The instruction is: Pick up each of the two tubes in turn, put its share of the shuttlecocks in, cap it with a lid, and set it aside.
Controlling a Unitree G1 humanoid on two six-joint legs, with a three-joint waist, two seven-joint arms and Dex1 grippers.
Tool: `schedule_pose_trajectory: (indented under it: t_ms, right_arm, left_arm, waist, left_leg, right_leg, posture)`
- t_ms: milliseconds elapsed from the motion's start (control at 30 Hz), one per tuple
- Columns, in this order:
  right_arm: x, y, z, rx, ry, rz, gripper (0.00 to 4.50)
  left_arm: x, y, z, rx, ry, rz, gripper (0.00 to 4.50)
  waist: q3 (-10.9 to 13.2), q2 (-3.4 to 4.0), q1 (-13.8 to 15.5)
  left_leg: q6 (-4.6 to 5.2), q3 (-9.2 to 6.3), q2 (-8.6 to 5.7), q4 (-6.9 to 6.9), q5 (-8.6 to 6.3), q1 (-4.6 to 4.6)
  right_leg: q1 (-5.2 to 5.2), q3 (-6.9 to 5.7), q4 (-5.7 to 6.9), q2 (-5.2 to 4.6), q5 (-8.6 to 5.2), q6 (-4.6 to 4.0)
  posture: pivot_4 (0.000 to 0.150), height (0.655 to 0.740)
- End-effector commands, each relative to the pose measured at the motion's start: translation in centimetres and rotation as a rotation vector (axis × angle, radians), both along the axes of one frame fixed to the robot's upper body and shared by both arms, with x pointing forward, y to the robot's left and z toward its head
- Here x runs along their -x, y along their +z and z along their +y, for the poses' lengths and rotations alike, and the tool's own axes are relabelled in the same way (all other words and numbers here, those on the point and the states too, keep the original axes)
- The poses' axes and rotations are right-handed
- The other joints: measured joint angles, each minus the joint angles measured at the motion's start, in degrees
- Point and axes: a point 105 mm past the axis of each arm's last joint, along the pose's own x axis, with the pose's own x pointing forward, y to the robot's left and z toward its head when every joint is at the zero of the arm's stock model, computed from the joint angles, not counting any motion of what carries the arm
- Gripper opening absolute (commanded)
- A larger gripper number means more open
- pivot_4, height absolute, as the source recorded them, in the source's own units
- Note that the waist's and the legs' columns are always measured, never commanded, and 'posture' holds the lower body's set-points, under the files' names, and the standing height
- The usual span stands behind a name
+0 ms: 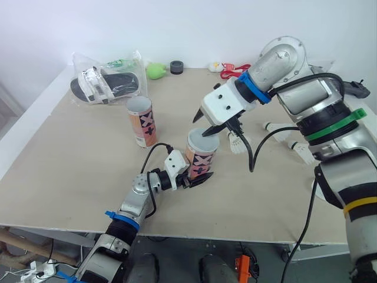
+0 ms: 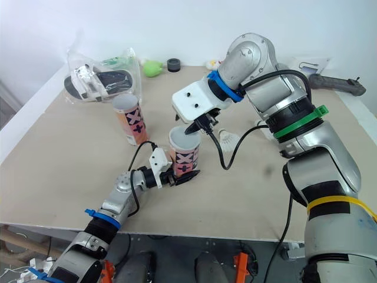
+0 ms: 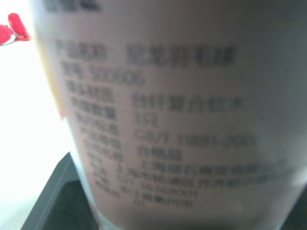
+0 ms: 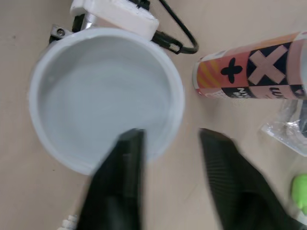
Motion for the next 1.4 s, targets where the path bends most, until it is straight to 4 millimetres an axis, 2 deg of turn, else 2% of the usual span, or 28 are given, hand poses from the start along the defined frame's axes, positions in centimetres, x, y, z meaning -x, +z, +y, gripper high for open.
schedule_pose_trajectory:
  t_ms: [33, 67, 100, 233, 300, 333, 367, 400, 433, 500, 567, 633, 1000, 1267, 1367, 1400]
  right_arm:
    - [0.1, -0.4, -0.3, 0.026, -0.012, 0.029, 3.68]
    - [0.1, 0.0, -0.2, 0.004, -0.017, 0.029, 4.13]
    - [0.1, 0.4, -0.1, -0.011, -0.021, 0.029, 4.40]
    - [0.3, 1.9, -0.2, -0.065, -0.038, 0.041, 4.40]
    - [0.7, 2.7, -0.2, -0.102, -0.036, 0.054, 3.85]
    - [1.2, 3.2, 0.0, -0.134, -0.023, 0.080, 3.77]
    - [1.6, 3.6, 0.1, -0.157, -0.011, 0.102, 3.48]
    - [2.0, 3.8, 0.2, -0.170, -0.003, 0.119, 3.12]
    - [2.1, 3.9, 0.2, -0.176, 0.002, 0.128, 2.57]
    - [2.6, 3.7, 0.3, -0.180, 0.010, 0.162, 2.06]
    - [3.2, 3.2, 0.3, -0.177, 0.017, 0.208, 0.98]
    - [3.3, 2.3, 0.3, -0.158, 0.012, 0.241, 0.09]
    - [2.2, -2.0, 0.4, -0.071, -0.042, 0.287, 0.04]
    - [1.8, -5.8, -0.4, 0.030, -0.076, 0.326, 0.04]
    - [2.0, -6.1, -0.4, 0.025, -0.065, 0.342, 0.04]
    - [2.2, -5.2, 0.0, -0.029, -0.054, 0.361, 0.04]
  left_arm:
    - [0.4, -2.6, 0.2, -0.072, 0.004, 0.073, 3.10]
    - [0.4, -2.6, 0.2, -0.072, 0.004, 0.073, 3.10]
    - [0.4, -2.6, 0.2, -0.072, 0.004, 0.073, 3.10]
    - [0.3, -2.6, 0.2, -0.074, 0.003, 0.072, 3.10]
    - [0.3, -2.6, 0.2, -0.075, 0.002, 0.071, 3.10]
    - [0.3, -2.6, 0.2, -0.075, 0.001, 0.070, 3.10]
    - [0.3, -2.6, 0.2, -0.075, 0.000, 0.070, 3.10]
    - [0.3, -2.6, 0.2, -0.076, 0.000, 0.070, 3.10]
    - [0.3, -2.6, 0.2, -0.076, -0.001, 0.069, 3.10]
    - [0.3, -2.6, 0.2, -0.076, -0.001, 0.069, 3.10]
    - [0.3, -2.6, 0.2, -0.075, -0.002, 0.069, 3.10]
    - [0.3, -2.6, 0.1, -0.075, -0.004, 0.068, 3.10]
    - [0.3, -2.6, 0.0, -0.071, -0.004, 0.071, 3.10]
    - [0.4, -2.6, -0.1, -0.069, -0.003, 0.070, 3.10]
    - [0.4, -2.6, -0.1, -0.067, -0.003, 0.072, 3.10]
    - [0.4, -2.6, -0.1, -0.067, -0.004, 0.073, 3.10]
  waist:
    - [0.00, 0.00, 0.00]
    - [0.00, -0.01, 0.00]
    - [0.00, -0.01, 0.00]
    - [0.00, -0.01, -0.01]
    - [0.01, -0.01, -0.01]
    - [0.02, -0.01, -0.01]
    - [0.02, -0.02, -0.01]
    - [0.02, -0.02, -0.01]
    - [0.03, -0.01, -0.02]
    - [0.03, -0.02, -0.04]
    - [0.03, -0.02, -0.04]
    - [0.03, -0.02, -0.05]
    - [0.02, -0.04, -0.04]
    - [-0.23, -0.16, -0.04]
    - [-0.38, -0.22, -0.04]
    - [-0.40, -0.22, -0.04]
  left_leg:
    - [0.00, 0.00, 0.00, 0.00, 0.00, 0.00]
    - [0.00, 0.00, 0.00, 0.00, 0.00, 0.00]
    - [0.00, 0.00, 0.00, 0.00, 0.00, 0.00]
    - [0.00, 0.00, 0.00, 0.00, 0.00, -0.01]
    - [0.00, 0.00, 0.00, 0.00, 0.00, -0.02]
    - [0.00, 0.00, 0.00, 0.00, 0.00, -0.03]
    - [0.00, 0.00, 0.00, 0.00, 0.00, -0.05]
    - [0.00, 0.00, 0.00, 0.00, 0.00, -0.07]
    - [0.00, 0.00, 0.00, 0.00, 0.00, -0.08]
    - [0.00, 0.00, 0.00, -0.01, 0.00, -0.10]
    - [0.00, -0.02, 0.00, -0.05, 0.00, -0.11]
    - [0.00, -0.01, 0.00, -0.06, 0.00, -0.10]
    - [0.00, -0.02, 0.01, -0.04, 0.00, -0.10]
    - [0.00, -0.02, 0.02, -0.05, 0.00, 0.14]
    - [0.00, -0.01, 0.02, -0.07, 0.00, 0.21]
    - [0.00, -0.02, 0.02, -0.07, 0.00, 0.21]
  right_leg:
    - [0.00, 0.00, 0.00, 0.00, 0.00, 0.00]
    - [0.00, 0.00, 0.00, 0.00, 0.00, -0.01]
    - [0.00, 0.00, 0.00, 0.00, 0.00, -0.01]
    - [-0.02, 0.00, 0.00, 0.00, 0.01, -0.02]
    - [-0.03, 0.00, 0.00, 0.00, 0.01, -0.02]
    - [-0.04, 0.00, 0.00, 0.00, 0.01, -0.02]
    - [-0.06, 0.00, 0.00, 0.00, 0.02, -0.03]
    - [-0.07, 0.00, 0.00, 0.00, 0.03, -0.05]
    - [-0.07, 0.00, 0.00, -0.01, 0.03, -0.05]
    - [-0.11, 0.01, -0.01, -0.01, 0.02, -0.07]
    - [-0.12, 0.00, -0.01, 0.00, 0.01, -0.07]
    - [-0.12, 0.00, -0.01, 0.00, -0.01, -0.05]
    - [-0.12, -0.03, -0.01, 0.01, -0.06, 0.04]
    - [0.07, -0.02, -0.01, 0.03, -0.14, 0.18]
    - [0.13, -0.02, -0.01, 0.02, -0.19, 0.18]
    - [0.14, -0.02, -0.01, 0.02, -0.19, 0.18]
  posture:
    - [0.150, 0.7400]
    - [0.150, 0.7400]
    - [0.150, 0.7400]
    - [0.150, 0.7400]
    - [0.150, 0.7400]
    - [0.150, 0.7400]
    - [0.150, 0.7400]
    - [0.150, 0.7400]
    - [0.150, 0.7400]
    - [0.150, 0.7400]
    - [0.150, 0.7400]
    - [0.150, 0.7400]
    - [0.150, 0.7400]
    - [0.150, 0.7400]
    - [0.150, 0.7400]
    - [0.150, 0.7400]
